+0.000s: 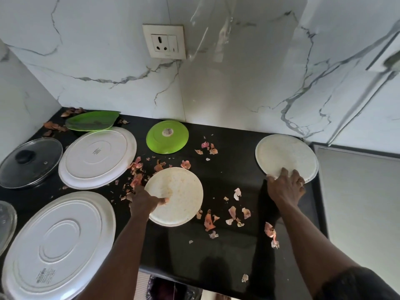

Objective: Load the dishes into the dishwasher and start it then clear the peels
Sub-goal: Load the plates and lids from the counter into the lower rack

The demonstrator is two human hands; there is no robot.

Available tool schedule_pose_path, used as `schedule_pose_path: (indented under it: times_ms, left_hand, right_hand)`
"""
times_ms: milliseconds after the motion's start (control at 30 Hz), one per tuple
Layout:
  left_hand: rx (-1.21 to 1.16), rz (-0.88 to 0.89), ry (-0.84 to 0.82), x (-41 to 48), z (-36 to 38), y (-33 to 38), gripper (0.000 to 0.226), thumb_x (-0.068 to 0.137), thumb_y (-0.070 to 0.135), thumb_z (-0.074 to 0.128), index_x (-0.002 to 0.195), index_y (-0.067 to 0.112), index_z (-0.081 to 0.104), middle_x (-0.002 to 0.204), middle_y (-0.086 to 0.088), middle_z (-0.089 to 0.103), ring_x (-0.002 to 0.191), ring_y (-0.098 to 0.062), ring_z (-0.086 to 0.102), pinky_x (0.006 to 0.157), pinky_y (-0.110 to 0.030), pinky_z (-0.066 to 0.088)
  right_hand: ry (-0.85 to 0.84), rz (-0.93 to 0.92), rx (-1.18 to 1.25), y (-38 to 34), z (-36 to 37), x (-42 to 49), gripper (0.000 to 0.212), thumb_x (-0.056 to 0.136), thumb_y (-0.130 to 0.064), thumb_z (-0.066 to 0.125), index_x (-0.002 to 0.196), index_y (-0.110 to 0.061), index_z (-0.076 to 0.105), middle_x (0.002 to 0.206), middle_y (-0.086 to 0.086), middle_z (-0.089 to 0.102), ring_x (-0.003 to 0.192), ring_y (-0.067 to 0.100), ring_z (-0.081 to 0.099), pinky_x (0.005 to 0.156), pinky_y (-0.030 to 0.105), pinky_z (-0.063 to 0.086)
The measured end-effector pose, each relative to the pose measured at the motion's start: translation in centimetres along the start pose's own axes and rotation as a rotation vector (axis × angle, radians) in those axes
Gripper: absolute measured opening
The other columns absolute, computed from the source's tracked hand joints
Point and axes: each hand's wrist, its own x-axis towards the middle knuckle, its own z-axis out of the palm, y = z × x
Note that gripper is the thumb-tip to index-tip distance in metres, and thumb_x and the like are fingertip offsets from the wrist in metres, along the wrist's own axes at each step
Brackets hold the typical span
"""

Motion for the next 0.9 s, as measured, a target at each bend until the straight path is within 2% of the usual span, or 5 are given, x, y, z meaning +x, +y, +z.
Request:
schedule_pose_path:
  times_ms: [333,467,567,733,900]
  left_hand:
    - [-0.071,0.026,0.03,-0.8,1.4,2.3,0.105,0.066,0.033,0.093,0.145,0.004,0.029,0.146,-0.024,0.031,0.13,-0.045,0.043,0.102,-0.055,0.047]
    - [-0.071,0.031,0.04,-1.2,2.0,2.9,0.104,0.069,0.034,0.092,0.146,0.004,0.029,0.148,-0.024,0.031,0.132,-0.046,0.042,0.103,-0.057,0.045]
    - [-0.07,0.035,0.043,-1.3,2.2,2.9,0.103,0.068,0.035,0.092,0.144,0.004,0.03,0.147,-0.024,0.031,0.13,-0.047,0.045,0.102,-0.058,0.046]
    - [-0.066,0.034,0.049,-1.5,2.4,2.8,0.104,0.068,0.037,0.092,0.144,0.004,0.029,0.147,-0.024,0.031,0.13,-0.047,0.045,0.101,-0.058,0.047]
    - [-0.069,0.034,0.053,-1.4,2.7,2.9,0.105,0.067,0.037,0.092,0.145,0.004,0.029,0.147,-0.024,0.031,0.13,-0.047,0.046,0.102,-0.059,0.047]
  right_hand:
    - [0.016,-0.256,-0.127,0.4,1.4,-4.0,0.061,0.097,-0.051,0.052,0.147,-0.017,0.042,0.158,0.009,0.035,0.147,0.035,0.029,0.115,0.054,0.028]
    - [0.071,-0.334,-0.088,0.6,0.6,-3.5,0.049,0.097,-0.049,0.054,0.134,-0.018,0.059,0.143,0.005,0.053,0.131,0.032,0.048,0.106,0.053,0.039]
    - [0.12,-0.191,0.052,1.2,-0.7,-0.7,0.046,0.094,-0.047,0.06,0.127,-0.015,0.063,0.135,0.013,0.055,0.122,0.036,0.053,0.103,0.054,0.044]
    - [-0.021,0.219,0.187,2.0,-2.5,4.1,0.086,0.085,-0.057,0.07,0.147,-0.009,0.035,0.148,0.027,0.034,0.137,0.048,0.034,0.114,0.058,0.03]
    - [-0.106,0.306,0.143,1.4,-2.3,6.2,0.103,0.076,-0.061,0.078,0.15,-0.009,0.029,0.152,0.024,0.037,0.143,0.046,0.031,0.115,0.058,0.027]
